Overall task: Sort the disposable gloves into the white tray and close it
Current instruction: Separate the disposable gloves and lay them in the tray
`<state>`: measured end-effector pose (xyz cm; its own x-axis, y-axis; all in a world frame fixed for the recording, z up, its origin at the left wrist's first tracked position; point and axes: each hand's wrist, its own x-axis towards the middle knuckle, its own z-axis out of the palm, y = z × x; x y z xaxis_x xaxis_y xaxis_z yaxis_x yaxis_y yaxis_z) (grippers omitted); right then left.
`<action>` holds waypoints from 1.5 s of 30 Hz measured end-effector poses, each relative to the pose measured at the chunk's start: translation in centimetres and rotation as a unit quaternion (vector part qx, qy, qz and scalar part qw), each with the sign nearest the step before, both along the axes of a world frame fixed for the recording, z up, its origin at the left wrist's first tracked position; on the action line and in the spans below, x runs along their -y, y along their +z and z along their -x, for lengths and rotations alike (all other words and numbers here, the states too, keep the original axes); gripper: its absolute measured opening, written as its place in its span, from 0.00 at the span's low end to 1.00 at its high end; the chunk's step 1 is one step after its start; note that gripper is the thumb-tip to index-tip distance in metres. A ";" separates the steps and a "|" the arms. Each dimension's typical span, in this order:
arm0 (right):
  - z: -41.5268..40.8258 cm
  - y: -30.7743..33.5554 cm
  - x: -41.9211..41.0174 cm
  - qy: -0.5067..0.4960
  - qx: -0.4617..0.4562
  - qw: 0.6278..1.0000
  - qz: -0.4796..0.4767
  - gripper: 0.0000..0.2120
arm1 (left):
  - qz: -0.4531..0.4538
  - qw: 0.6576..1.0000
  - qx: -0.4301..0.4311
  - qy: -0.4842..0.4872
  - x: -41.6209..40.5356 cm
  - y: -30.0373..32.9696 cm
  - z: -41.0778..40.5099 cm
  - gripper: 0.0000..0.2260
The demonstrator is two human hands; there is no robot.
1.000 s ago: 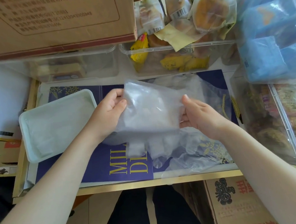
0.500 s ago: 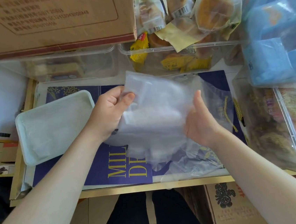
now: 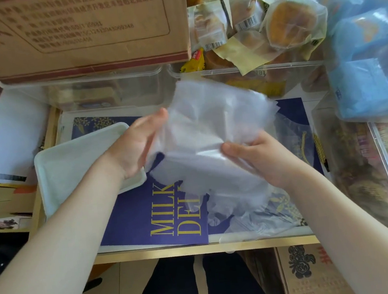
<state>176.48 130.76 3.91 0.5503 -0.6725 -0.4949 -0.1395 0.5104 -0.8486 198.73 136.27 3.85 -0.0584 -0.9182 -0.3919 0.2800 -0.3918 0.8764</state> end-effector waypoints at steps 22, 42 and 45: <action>-1.8 -2.0 -0.6 -0.124 0.004 0.992 -0.031 0.05 | -0.103 0.975 0.124 0.150 -2.8 -2.5 2.1 0.03; -2.5 0.0 -1.0 0.100 0.013 0.960 0.262 0.16 | -0.264 0.941 -0.116 0.176 -0.7 -3.7 -1.7 0.17; -1.6 0.2 -0.5 0.108 -0.075 0.939 0.319 0.23 | -0.223 0.937 -0.213 0.162 -1.4 -2.1 -1.7 0.29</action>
